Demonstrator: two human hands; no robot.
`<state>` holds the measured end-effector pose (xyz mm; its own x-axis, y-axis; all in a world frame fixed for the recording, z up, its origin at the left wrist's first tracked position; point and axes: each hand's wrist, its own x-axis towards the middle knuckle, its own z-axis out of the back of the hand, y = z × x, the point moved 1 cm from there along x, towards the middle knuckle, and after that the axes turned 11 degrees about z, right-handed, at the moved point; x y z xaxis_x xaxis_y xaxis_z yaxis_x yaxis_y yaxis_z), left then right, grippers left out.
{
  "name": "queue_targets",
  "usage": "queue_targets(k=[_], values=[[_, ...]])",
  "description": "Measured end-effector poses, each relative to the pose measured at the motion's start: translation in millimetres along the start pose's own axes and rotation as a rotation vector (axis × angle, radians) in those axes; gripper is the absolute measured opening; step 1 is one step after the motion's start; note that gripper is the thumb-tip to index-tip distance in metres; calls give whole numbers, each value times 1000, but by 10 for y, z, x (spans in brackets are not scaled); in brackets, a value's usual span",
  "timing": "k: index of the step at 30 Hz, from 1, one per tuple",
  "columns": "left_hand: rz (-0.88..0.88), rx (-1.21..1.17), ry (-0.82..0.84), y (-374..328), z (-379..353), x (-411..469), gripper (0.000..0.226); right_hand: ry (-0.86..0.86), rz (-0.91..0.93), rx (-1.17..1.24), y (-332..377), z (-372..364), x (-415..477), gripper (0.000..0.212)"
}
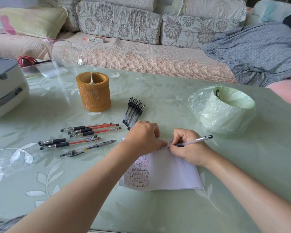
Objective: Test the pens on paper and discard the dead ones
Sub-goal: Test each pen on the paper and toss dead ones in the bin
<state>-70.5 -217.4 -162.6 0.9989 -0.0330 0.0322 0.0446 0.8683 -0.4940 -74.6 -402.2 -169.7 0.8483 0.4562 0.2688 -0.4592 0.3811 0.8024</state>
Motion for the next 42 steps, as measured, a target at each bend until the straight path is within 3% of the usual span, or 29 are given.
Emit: queue_targets(k=[5, 19, 42], values=[[3, -7, -4, -2, 0, -4, 40, 47, -58, -17, 25, 4, 25, 30], [19, -9, 10, 0, 2, -5, 40, -20, -4, -22, -10, -22, -10, 19], [28, -19, 15, 6, 5, 4, 37, 38, 4, -2, -15, -25, 2, 17]])
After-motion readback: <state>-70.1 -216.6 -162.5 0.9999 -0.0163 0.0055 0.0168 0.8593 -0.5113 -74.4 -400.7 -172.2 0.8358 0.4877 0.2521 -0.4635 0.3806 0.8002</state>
